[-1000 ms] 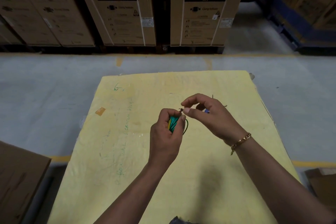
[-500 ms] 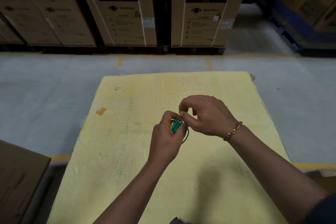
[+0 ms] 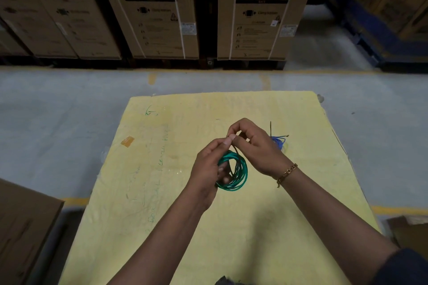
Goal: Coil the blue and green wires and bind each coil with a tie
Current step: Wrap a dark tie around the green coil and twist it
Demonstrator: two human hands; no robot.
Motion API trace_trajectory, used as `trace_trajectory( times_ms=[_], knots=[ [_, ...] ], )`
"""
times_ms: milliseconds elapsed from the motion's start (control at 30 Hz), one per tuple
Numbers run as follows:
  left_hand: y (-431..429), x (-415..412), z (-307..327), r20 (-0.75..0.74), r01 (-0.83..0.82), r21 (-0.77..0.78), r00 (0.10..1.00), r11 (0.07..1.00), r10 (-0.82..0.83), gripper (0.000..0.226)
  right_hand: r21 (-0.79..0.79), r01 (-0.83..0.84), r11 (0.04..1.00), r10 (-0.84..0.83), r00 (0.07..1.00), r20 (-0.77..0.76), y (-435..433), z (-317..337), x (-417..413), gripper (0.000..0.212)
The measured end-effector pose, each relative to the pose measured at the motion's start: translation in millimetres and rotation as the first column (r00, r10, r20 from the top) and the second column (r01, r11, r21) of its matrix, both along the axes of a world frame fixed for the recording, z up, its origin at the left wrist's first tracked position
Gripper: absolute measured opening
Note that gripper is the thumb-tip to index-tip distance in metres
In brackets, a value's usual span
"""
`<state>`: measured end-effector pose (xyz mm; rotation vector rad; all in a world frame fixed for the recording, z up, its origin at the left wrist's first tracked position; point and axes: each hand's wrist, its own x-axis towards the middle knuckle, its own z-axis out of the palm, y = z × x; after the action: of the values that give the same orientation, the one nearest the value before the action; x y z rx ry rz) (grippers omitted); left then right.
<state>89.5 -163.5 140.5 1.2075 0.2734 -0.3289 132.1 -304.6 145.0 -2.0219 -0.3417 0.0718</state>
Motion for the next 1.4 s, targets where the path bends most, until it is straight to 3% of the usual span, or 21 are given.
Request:
trace_trajectory(
  times_ms=[133,267,433,600,800,967,1067,1233,1400],
  knots=[
    [1.7,1.5,2.9,-0.077,0.016,-0.116,0.997,0.993,-0.026,0.019,-0.031,-0.042,0.999,0.042,0.999,0.014,1.1,-3.3,0.5,0.013],
    [3.4,5.5,2.5,-0.116,0.046,-0.148,0.991,0.988,-0.064,0.019,0.143,0.025,0.989,-0.018,0.999,-0.045,2.1,-0.8,3.0,0.010],
    [3.6,6.6,-0.4,-0.097,0.106,-0.085,0.989,0.991,-0.114,0.018,0.379,0.158,0.912,-0.128,0.986,-0.104,-4.8,10.6,7.3,0.008],
    [2.3,8.7,-3.5,-0.140,0.043,-0.092,0.989,0.995,-0.056,0.017,0.142,-0.016,0.990,0.025,0.998,-0.061,-15.3,2.0,5.4,0.007],
    [-1.0,12.6,-12.8,-0.172,0.002,-0.048,0.985,0.999,-0.010,0.012,-0.052,0.013,0.999,-0.010,0.998,0.057,-14.4,-8.8,12.1,0.005],
    [1.2,9.9,-23.5,-0.173,0.032,-0.017,0.984,0.999,-0.034,0.008,0.198,0.282,0.939,-0.295,0.955,0.037,-19.7,10.1,26.1,0.007],
    [0.7,10.0,-26.4,-0.173,0.027,-0.035,0.984,0.999,-0.033,0.008,0.214,0.337,0.917,-0.354,0.934,0.046,-21.1,20.6,29.4,0.012],
    [-0.7,10.9,-29.6,-0.261,-0.031,-0.137,0.965,0.990,-0.006,0.012,0.090,0.096,0.991,-0.079,0.980,-0.182,-20.8,5.1,19.9,0.011],
    [-0.6,14.5,-32.7,-0.290,-0.042,-0.182,0.957,0.982,-0.013,0.014,-0.018,0.001,1.000,-0.004,0.985,-0.173,-12.3,-14.4,10.0,0.010]
  ],
)
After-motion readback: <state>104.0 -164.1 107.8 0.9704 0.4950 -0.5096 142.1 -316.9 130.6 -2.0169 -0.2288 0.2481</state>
